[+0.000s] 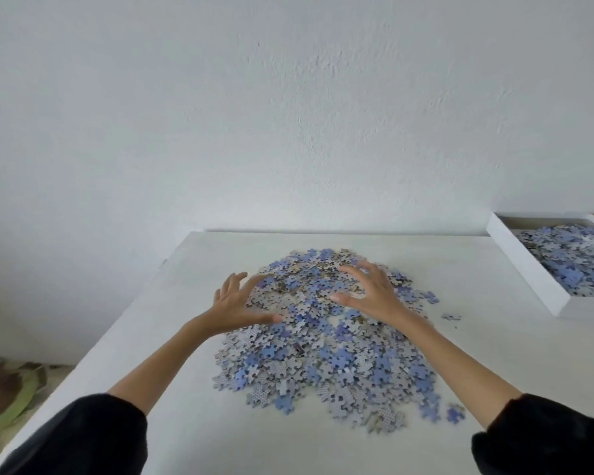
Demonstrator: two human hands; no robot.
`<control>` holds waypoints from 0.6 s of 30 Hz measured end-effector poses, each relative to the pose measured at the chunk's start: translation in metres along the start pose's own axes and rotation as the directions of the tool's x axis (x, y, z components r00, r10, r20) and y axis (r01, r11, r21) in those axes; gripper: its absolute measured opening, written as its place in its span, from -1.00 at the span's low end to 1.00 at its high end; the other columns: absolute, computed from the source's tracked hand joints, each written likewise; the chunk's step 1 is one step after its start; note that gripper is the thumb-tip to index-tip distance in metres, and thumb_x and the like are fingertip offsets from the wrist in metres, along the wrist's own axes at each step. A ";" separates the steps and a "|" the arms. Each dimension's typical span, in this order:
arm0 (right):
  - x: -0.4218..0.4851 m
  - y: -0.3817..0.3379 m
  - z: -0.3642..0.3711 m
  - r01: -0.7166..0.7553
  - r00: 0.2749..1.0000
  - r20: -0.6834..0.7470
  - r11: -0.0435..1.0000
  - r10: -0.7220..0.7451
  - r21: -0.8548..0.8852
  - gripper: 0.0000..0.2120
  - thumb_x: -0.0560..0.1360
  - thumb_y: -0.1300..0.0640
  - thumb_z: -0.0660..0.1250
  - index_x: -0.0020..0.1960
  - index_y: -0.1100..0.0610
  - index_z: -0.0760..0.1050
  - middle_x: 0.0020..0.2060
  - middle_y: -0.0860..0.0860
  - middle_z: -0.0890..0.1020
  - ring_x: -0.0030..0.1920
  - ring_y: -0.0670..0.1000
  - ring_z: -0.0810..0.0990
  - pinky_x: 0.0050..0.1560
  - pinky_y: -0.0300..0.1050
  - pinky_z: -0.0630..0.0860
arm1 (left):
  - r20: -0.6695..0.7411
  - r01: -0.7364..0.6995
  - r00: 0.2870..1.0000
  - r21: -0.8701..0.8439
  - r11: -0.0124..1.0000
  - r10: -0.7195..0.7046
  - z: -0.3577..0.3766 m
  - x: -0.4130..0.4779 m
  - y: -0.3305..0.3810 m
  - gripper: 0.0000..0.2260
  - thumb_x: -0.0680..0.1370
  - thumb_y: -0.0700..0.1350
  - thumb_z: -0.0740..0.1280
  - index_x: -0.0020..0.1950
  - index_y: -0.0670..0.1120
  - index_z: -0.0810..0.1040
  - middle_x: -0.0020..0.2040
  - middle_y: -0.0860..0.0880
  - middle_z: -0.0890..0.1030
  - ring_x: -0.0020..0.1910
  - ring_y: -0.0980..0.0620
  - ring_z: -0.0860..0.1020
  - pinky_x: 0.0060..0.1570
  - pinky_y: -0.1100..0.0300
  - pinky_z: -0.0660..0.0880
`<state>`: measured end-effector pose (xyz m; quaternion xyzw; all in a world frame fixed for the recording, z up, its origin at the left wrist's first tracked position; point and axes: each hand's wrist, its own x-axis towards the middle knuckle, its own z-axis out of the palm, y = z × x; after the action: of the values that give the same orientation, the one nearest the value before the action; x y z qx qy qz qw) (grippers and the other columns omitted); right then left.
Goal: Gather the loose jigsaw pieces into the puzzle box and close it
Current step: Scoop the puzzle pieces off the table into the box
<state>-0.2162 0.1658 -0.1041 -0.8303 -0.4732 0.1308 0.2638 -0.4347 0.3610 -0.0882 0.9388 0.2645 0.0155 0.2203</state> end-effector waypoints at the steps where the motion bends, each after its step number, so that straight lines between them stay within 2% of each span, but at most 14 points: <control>1: 0.004 -0.002 0.002 -0.022 1.000 0.001 1.000 0.022 -0.020 -0.19 0.25 -0.53 0.14 0.41 -0.23 0.13 0.47 0.01 0.00 0.47 0.12 -0.06 0.41 0.23 -0.02 | 0.026 0.022 0.999 0.001 1.000 -0.022 0.001 0.000 -0.005 0.12 -0.03 0.67 0.06 0.47 0.23 -0.01 0.51 -0.13 -0.05 0.49 -0.18 -0.07 0.37 -0.28 -0.08; 4: 0.018 -0.007 0.002 -0.054 0.999 -0.008 0.997 0.054 -0.057 0.03 0.09 -0.65 -0.14 0.46 -0.19 0.06 0.50 -0.01 -0.07 0.49 0.11 -0.09 0.41 0.21 -0.10 | 0.116 0.011 0.993 0.036 0.999 -0.015 0.003 0.003 -0.008 0.25 -0.07 0.68 0.01 0.50 0.15 -0.22 0.53 -0.13 -0.17 0.49 -0.17 -0.18 0.35 -0.28 -0.23; 6: 0.027 -0.010 0.001 -0.057 0.998 0.008 0.997 0.058 -0.054 0.10 0.05 -0.68 -0.24 0.47 -0.15 0.05 0.50 -0.02 -0.03 0.49 0.08 -0.05 0.42 0.18 -0.10 | 0.155 -0.041 0.987 0.027 0.999 0.037 0.005 0.003 -0.003 0.28 -0.09 0.68 0.00 0.49 0.11 -0.29 0.53 -0.09 -0.22 0.49 -0.14 -0.21 0.34 -0.24 -0.29; 11: 0.037 -0.022 0.004 0.046 0.990 0.133 0.996 -0.037 -0.070 0.04 0.09 -0.66 -0.19 0.44 -0.17 0.11 0.48 -0.05 0.08 0.48 0.03 0.01 0.43 0.19 -0.06 | 0.157 -0.168 0.973 -0.009 0.986 0.167 0.014 0.015 0.006 0.22 -0.05 0.67 0.05 0.44 0.19 -0.36 0.52 -0.03 -0.22 0.50 -0.09 -0.16 0.39 -0.20 -0.31; 14: 0.037 -0.023 0.005 0.137 0.968 0.235 0.974 -0.093 -0.182 0.10 0.00 -0.69 -0.22 0.43 -0.21 0.13 0.47 -0.05 0.07 0.47 0.05 0.01 0.41 0.25 -0.01 | 0.162 -0.210 0.965 -0.001 0.978 0.208 0.021 0.014 0.008 0.19 -0.05 0.66 0.10 0.37 0.27 -0.45 0.47 -0.01 -0.40 0.47 -0.07 -0.30 0.36 -0.19 -0.36; 16: 0.034 -0.024 0.003 0.171 0.951 0.293 0.960 -0.101 -0.223 0.11 -0.04 -0.70 -0.16 0.44 -0.25 0.05 0.47 -0.04 0.02 0.47 0.07 -0.01 0.41 0.22 0.02 | 0.155 -0.225 0.962 -0.005 0.974 0.223 0.023 0.013 0.006 0.18 -0.04 0.65 0.12 0.33 0.30 -0.50 0.44 -0.02 -0.47 0.44 -0.08 -0.36 0.36 -0.18 -0.37; 18: 0.029 -0.024 0.001 0.187 0.934 0.343 0.955 -0.100 -0.232 0.14 -0.07 -0.69 -0.07 0.45 -0.27 -0.07 0.47 -0.04 -0.05 0.47 0.08 -0.06 0.40 0.22 0.02 | 0.133 -0.223 0.966 0.005 0.975 0.221 0.025 0.014 0.006 0.18 -0.03 0.64 0.12 0.33 0.28 -0.51 0.47 -0.05 -0.42 0.46 -0.09 -0.32 0.36 -0.17 -0.34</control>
<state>-0.2192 0.2009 -0.0905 -0.7873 -0.5833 0.1835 0.0791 -0.4165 0.3536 -0.1093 0.9636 0.1427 -0.0247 0.2247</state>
